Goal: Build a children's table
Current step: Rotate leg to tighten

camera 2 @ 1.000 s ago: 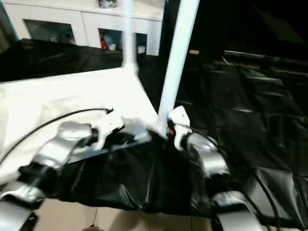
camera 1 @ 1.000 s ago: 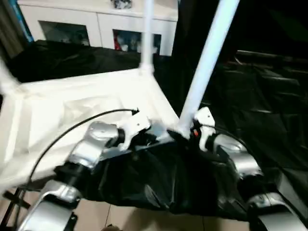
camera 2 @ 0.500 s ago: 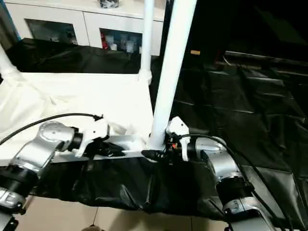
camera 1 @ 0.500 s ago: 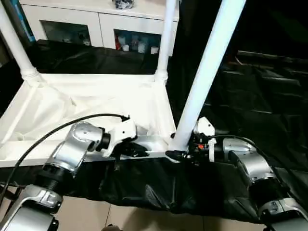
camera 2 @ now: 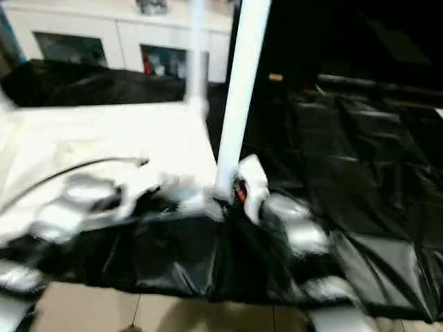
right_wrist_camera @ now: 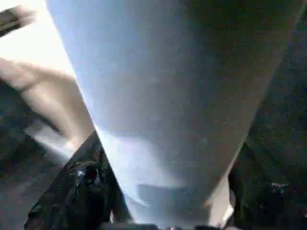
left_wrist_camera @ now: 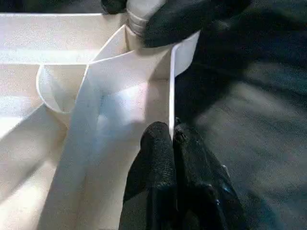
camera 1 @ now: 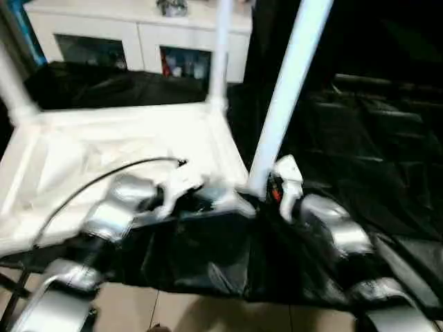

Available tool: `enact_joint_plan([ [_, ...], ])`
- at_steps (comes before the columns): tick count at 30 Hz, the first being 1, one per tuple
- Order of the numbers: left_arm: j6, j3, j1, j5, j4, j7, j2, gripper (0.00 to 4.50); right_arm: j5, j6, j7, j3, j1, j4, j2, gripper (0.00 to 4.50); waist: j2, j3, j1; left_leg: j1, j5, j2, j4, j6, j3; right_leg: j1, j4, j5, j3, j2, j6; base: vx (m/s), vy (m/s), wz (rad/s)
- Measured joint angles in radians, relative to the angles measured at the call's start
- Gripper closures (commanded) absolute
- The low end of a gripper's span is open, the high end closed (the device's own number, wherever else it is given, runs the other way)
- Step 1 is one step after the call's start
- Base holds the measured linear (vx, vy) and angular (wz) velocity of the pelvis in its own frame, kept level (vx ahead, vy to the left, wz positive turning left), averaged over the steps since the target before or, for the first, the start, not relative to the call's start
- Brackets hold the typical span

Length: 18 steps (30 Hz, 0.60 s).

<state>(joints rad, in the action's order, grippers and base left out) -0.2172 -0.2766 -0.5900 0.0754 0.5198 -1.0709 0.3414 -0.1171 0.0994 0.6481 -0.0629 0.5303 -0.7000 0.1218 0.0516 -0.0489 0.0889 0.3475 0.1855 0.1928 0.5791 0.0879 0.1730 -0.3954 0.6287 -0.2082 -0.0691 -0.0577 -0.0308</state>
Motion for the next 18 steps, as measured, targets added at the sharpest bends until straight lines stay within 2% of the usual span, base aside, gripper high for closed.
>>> enact_joint_plan([
  [4, -0.051, 0.016, -0.037, 0.019, 0.054, 0.156, -0.108, 4.50, 0.023, -0.018, -0.260, 0.055, 0.054, -0.075, -0.059, 1.81, -0.001, 0.001, 0.006, 0.000, 0.000, 0.000, 0.000, 0.000, 0.000, 0.000, 0.000, 0.003, 0.000, 0.000, -0.004, 0.000, 0.000, 0.00],
  [8, -0.059, 0.017, -0.048, 0.031, 0.068, 0.214, -0.151, 4.50, 0.056, -0.061, -0.365, 0.060, 0.070, -0.105, -0.074, 1.81, -0.001, 0.001, 0.013, 0.001, 0.001, 0.000, 0.000, -0.001, 0.000, 0.000, -0.001, 0.002, 0.000, 0.000, -0.003, 0.000, 0.000, 0.00],
  [10, -0.048, 0.016, -0.048, 0.038, 0.070, 0.216, -0.152, 4.50, 0.060, -0.072, -0.363, 0.060, 0.071, -0.111, -0.074, 1.14, -0.001, 0.001, 0.015, 0.001, 0.001, 0.000, 0.000, -0.002, 0.000, 0.000, -0.001, 0.002, 0.000, 0.000, -0.003, 0.000, 0.000, 0.00],
  [13, -0.036, 0.015, -0.048, 0.040, 0.075, 0.214, -0.149, 4.50, 0.067, -0.081, -0.324, 0.062, 0.070, -0.118, -0.069, 1.12, -0.001, 0.001, 0.015, 0.001, 0.001, 0.000, 0.000, -0.002, 0.000, 0.000, -0.001, 0.002, 0.000, 0.000, -0.003, 0.000, 0.000, 0.00],
  [15, -0.026, 0.009, -0.048, 0.040, 0.074, 0.205, -0.141, 4.50, 0.067, -0.091, -0.289, 0.063, 0.070, -0.124, -0.059, 0.72, -0.001, 0.001, 0.014, 0.001, 0.001, 0.000, 0.000, -0.002, 0.000, 0.000, -0.002, 0.002, 0.000, 0.000, -0.003, 0.000, 0.000, 0.00],
  [18, -0.002, 0.002, -0.047, 0.033, 0.070, 0.161, -0.109, 4.50, 0.066, -0.110, -0.176, 0.044, 0.064, -0.120, -0.029, 0.68, -0.001, 0.000, 0.012, 0.002, 0.001, 0.000, -0.002, -0.001, 0.000, -0.002, -0.002, 0.002, 0.000, 0.000, -0.002, 0.000, 0.000, 0.00],
])
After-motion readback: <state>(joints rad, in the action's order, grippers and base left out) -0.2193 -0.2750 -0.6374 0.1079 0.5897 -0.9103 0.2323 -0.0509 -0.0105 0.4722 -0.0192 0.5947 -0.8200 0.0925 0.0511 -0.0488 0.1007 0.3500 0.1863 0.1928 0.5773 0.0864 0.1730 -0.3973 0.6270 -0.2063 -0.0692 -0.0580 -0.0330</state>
